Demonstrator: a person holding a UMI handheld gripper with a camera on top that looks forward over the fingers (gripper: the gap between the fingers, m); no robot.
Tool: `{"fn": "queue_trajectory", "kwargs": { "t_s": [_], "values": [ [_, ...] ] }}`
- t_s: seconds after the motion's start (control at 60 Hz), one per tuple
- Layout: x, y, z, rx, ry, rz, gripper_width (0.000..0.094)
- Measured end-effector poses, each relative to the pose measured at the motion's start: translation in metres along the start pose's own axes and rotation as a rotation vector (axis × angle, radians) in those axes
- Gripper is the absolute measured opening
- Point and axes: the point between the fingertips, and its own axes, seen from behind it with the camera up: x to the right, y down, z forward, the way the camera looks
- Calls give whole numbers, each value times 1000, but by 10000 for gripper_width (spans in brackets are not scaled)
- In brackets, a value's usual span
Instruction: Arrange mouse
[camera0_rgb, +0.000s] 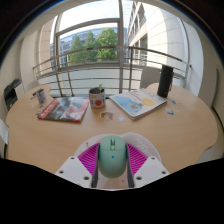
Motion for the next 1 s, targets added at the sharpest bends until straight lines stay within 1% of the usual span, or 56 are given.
{"fn": "queue_trajectory", "kwargs": {
  "t_s": [0.117,0.15,0.2,0.233,0.3,0.35,0.417,0.583,0.767,1.0],
  "values": [
    [-1,24,22,-69,-31,-10,482],
    [-1,31,30,-81,-42,-7,495],
    [-2,33,30,-90,-45,-3,541],
    [-1,30,27,-87,-43,-9,614],
    [-1,21,15,-73,-42,-21,865],
    [-1,13,1,-52,-36,-26,823],
    [-1,-1,-26,-29,-19,-30,862],
    [-10,-18,-116,38,27,-18,848],
    [-23,-9,-208,86,72,-40,850],
    [-42,16,-273,91,86,-39,848]
  ]
}}
